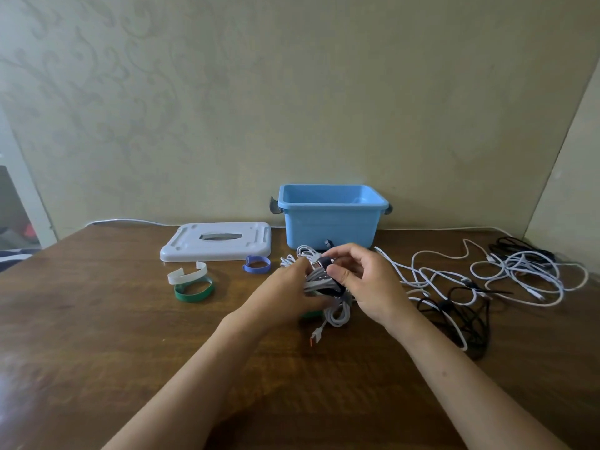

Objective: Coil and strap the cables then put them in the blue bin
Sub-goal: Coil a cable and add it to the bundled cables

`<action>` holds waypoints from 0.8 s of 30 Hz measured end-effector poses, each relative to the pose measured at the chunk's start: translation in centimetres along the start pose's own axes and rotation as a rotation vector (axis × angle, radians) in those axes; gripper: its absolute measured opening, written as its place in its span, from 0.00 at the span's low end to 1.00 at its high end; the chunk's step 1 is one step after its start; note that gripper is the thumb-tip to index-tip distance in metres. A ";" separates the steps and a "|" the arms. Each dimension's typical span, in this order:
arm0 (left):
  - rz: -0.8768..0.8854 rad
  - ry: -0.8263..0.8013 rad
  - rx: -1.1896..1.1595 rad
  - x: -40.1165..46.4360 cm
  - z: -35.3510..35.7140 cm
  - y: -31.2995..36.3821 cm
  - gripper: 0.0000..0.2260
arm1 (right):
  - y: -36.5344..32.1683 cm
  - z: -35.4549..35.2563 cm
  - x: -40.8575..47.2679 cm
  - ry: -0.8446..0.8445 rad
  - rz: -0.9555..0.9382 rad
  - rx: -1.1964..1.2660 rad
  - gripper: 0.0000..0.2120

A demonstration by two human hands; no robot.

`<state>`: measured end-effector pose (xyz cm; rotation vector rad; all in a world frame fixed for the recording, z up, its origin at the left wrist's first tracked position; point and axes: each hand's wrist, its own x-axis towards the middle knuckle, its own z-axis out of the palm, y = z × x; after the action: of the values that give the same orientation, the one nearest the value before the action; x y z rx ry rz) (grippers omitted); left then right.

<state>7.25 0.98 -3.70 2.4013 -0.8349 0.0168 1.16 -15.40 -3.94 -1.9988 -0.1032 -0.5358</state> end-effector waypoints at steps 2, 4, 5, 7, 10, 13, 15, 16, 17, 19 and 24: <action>-0.029 -0.041 -0.046 -0.1 -0.2 0.1 0.28 | 0.0 -0.1 0.0 0.011 0.006 0.002 0.08; -0.044 -0.048 -0.107 -0.2 -0.4 0.3 0.27 | 0.0 0.0 0.0 0.017 0.002 0.014 0.07; -0.054 -0.041 -0.166 -0.3 -0.4 0.4 0.24 | 0.0 0.0 0.0 0.019 0.001 0.020 0.07; -0.084 -0.029 -0.339 -0.5 -0.6 0.6 0.15 | -0.1 0.1 0.0 0.027 0.005 0.014 0.07; -0.120 -0.009 -0.411 -0.5 -0.6 0.8 0.11 | -0.2 0.3 -0.1 0.033 0.019 0.013 0.07; -0.153 0.009 -0.357 -0.3 -0.3 0.8 0.07 | -0.5 0.3 -0.4 0.030 0.025 0.018 0.07; -0.162 0.024 -0.380 -0.2 -0.1 0.8 0.06 | -0.7 0.4 -0.5 0.031 0.022 0.024 0.07; -0.163 0.034 -0.403 -0.2 -0.1 0.8 0.06 | -0.7 0.4 -0.5 0.035 0.022 0.027 0.07; -0.163 0.046 -0.423 -0.2 0.0 0.8 0.06 | -0.8 0.4 -0.5 0.040 0.025 0.028 0.07; -0.161 0.069 -0.426 -0.1 0.0 0.6 0.05 | -0.9 0.4 -0.5 0.043 0.027 0.024 0.07; -0.147 0.117 -0.284 -0.1 0.0 0.8 0.07 | -0.9 0.6 -0.6 0.025 0.047 -0.009 0.07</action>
<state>6.69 0.55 -3.31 2.1642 -0.5647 -0.0178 0.51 -14.33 -3.67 -1.9974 -0.0387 -0.5324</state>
